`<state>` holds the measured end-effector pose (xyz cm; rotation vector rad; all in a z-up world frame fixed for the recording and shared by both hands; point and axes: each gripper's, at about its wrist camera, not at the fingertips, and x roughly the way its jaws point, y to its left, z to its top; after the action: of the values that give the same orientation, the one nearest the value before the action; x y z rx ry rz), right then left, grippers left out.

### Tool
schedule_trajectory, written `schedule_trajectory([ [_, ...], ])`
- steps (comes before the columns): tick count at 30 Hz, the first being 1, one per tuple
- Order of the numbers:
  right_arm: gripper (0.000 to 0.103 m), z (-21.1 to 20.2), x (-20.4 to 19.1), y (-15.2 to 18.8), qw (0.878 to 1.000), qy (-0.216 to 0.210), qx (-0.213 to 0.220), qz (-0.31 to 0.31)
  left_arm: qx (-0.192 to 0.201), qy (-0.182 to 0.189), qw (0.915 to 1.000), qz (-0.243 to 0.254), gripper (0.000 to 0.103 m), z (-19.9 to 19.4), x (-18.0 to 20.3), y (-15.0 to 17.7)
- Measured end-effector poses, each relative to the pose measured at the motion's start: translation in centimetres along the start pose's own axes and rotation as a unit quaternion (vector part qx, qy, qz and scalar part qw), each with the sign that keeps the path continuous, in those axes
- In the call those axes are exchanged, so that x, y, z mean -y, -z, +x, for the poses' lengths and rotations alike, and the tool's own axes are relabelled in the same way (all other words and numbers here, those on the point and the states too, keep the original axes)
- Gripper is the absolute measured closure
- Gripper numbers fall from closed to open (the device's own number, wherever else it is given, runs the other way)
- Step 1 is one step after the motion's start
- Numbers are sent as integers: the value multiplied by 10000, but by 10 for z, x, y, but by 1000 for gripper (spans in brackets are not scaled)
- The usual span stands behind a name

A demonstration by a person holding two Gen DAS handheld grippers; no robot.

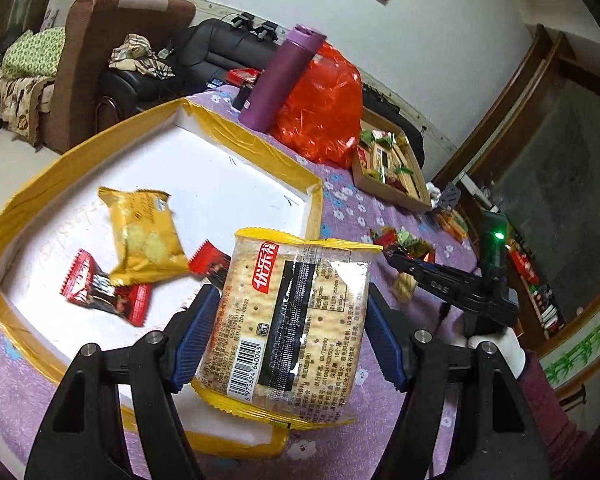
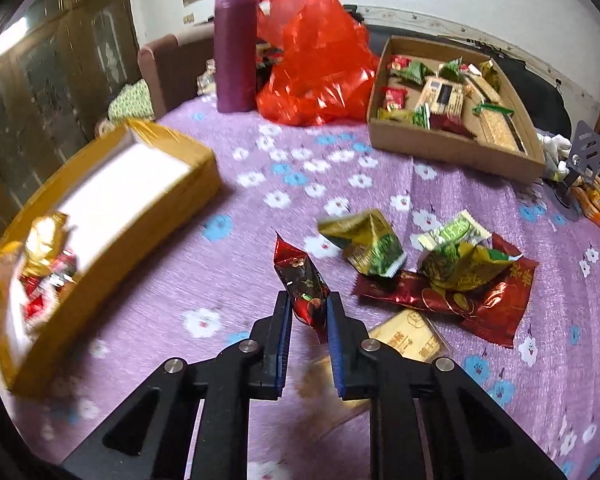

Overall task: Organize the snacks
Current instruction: 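Release the biscuit pack into the tray with the left tool while the right tool releases its candy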

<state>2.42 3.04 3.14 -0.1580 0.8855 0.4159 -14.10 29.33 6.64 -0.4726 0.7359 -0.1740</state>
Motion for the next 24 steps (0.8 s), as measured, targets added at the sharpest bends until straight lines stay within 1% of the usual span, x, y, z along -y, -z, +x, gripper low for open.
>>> schedule_trajectory([
  [2, 86, -14, -8, -6, 9998, -192, 85, 34, 46, -69, 10000, -42, 32, -4, -6, -12],
  [6, 86, -36, -34, -23, 9973, -711, 164, 33, 55, -387, 9992, 41, 32, -3, -14, -40],
  [9, 86, -40, -63, -35, 9930, -1176, 83, 18, -28, -580, 9983, 23, 32, 10, -27, -59],
  [11, 86, -38, -83, -40, 9900, -1413, -4, -24, -110, -630, 9979, -115, 32, 20, -39, -69],
  [13, 86, -31, -107, -44, 9868, -1613, -119, -101, -157, -602, 9977, -261, 32, 32, -51, -79],
  [15, 86, -20, -133, -47, 9866, -1597, -183, -295, -172, -612, 9974, -330, 32, 41, -60, -88],
  [19, 86, 3, -166, -48, 9857, -1583, -355, -452, -170, -604, 9972, -395, 32, 52, -68, -98],
  [21, 86, 13, -178, -47, 9873, -1435, -367, -573, -128, -482, 9979, -407, 32, 55, -70, -103],
  [23, 81, 24, -187, -47, 9885, -1301, -347, -690, -112, -322, 9984, -458, 32, 57, -74, -106],
  [24, 81, 26, -191, -46, 9889, -1251, -320, -733, -102, -277, 9985, -461, 32, 57, -75, -106],
])
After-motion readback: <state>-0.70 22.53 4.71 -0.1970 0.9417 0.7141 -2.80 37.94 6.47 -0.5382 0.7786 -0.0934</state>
